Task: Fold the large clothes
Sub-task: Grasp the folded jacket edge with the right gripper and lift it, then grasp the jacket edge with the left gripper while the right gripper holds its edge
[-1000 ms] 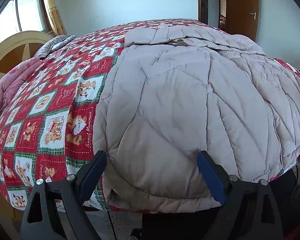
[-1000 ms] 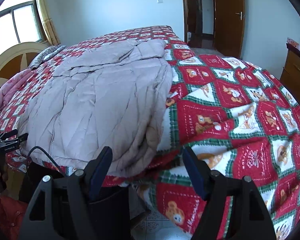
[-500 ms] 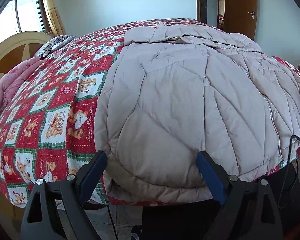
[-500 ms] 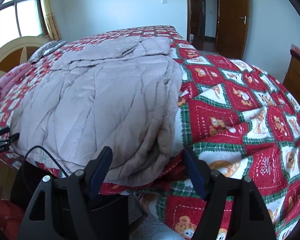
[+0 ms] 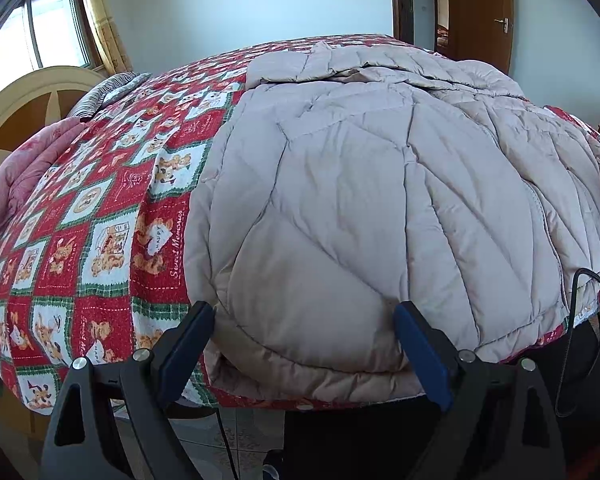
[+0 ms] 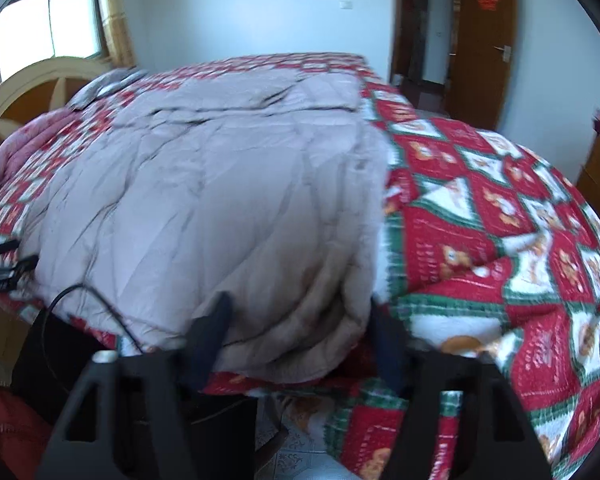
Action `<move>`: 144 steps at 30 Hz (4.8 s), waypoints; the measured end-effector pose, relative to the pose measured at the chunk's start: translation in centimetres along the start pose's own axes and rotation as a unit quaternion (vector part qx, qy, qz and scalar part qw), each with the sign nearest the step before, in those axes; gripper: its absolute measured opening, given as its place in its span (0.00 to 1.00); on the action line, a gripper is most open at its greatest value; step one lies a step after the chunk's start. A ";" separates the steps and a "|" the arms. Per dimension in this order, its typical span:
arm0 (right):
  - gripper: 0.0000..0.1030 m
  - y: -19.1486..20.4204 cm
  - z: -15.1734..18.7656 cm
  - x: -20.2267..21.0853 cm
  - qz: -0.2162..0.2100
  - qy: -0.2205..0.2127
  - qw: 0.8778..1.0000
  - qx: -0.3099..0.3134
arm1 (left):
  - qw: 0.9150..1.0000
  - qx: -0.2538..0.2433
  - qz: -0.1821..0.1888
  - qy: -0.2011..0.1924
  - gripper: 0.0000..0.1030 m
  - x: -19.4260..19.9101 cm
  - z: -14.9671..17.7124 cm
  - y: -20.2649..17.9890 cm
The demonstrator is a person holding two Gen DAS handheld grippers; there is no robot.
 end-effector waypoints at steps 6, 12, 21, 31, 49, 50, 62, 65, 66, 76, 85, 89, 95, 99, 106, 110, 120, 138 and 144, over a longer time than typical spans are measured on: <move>0.42 -0.3 1.1 -1.2 -0.018 0.022 0.999 -0.026 | 1.000 0.000 0.007 -0.001 0.89 0.1 0.2 -0.1; 0.41 -0.4 1.1 -1.1 -0.021 0.013 0.999 -0.032 | 0.999 0.031 0.040 0.000 0.89 -0.1 0.7 0.3; 0.17 -1.3 0.8 -0.6 -0.074 -0.003 0.994 -0.085 | 0.999 0.026 0.033 0.005 0.89 0.4 0.3 0.5; 0.16 -1.1 -1.0 1.7 -0.117 -0.048 0.987 -0.104 | 0.957 0.246 0.152 0.004 0.89 0.6 0.8 7.9; 0.19 -0.9 0.1 0.0 -0.078 -0.019 0.994 -0.079 | 0.968 0.198 0.156 -0.015 0.42 -1.2 1.0 5.4; 0.19 -0.9 0.1 0.0 -0.075 -0.018 0.994 -0.080 | 0.968 0.195 0.156 -0.017 0.42 -1.2 0.9 5.4; 0.17 -2.0 0.9 -1.6 -0.083 0.002 0.991 -0.107 | 0.978 0.146 0.147 -0.024 0.43 -2.1 0.4 2.9; 0.14 -2.3 0.6 -0.8 -0.107 -0.007 0.985 -0.136 | 0.969 0.165 0.179 -0.045 0.24 -0.7 -0.3 3.5; 0.13 -2.4 0.2 -0.2 -0.123 -0.021 0.981 -0.147 | 0.965 0.173 0.187 -0.053 0.23 -0.3 -0.6 3.9; 0.12 -1.8 -4.4 7.9 -0.218 -0.113 0.957 -0.157 | 0.927 0.201 0.266 -0.172 0.17 8.1 -5.9 6.2; 0.12 -1.4 -7.8 14.6 -0.253 -0.195 0.933 -0.164 | 0.902 0.217 0.280 -0.246 0.17 15.6 -10.2 8.8; 0.12 -1.6 -11.5 14.2 -0.229 -0.233 0.934 -0.147 | 0.915 0.224 0.229 -0.246 0.17 14.2 -14.4 9.7; 0.12 -1.8 -17.0 9.4 -0.173 -0.250 0.944 -0.132 | 0.938 0.225 0.153 -0.214 0.17 8.0 -20.3 9.5; 0.12 -1.8 -20.8 4.6 -0.130 -0.242 0.954 -0.119 | 0.952 0.214 0.104 -0.194 0.17 3.1 -23.5 9.1; 0.12 -2.1 -24.3 -6.6 -0.046 -0.204 0.973 -0.100 | 0.971 0.207 0.035 -0.114 0.17 -8.2 -25.8 8.2; 0.12 -2.5 -23.9 -13.9 -0.007 -0.156 0.983 -0.094 | 0.976 0.212 0.010 -0.052 0.20 -14.2 -25.1 8.2; 0.15 -3.3 -20.4 -21.4 0.030 -0.125 0.988 -0.079 | 0.984 0.167 -0.023 -0.067 0.36 -20.6 -21.8 6.0; 0.19 -5.7 -21.5 -23.1 -0.035 -0.057 0.986 -0.150 | 0.978 0.206 0.036 -0.007 0.43 -19.6 -25.4 8.7; 0.81 -7.1 -25.6 -14.1 -0.049 -0.189 0.957 -0.215 | 0.960 0.246 0.037 -0.130 0.84 -10.3 -30.2 12.1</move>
Point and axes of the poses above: each gripper's, at about its wrist camera, not at the fingertips, and x roughly against the way its jaws point, y to its left, z to its underside, the point moved 2 cm from there along -x, roughly the way its jaws point, and after that the axes turned 11 degrees about -y, right-handed, at the moved point
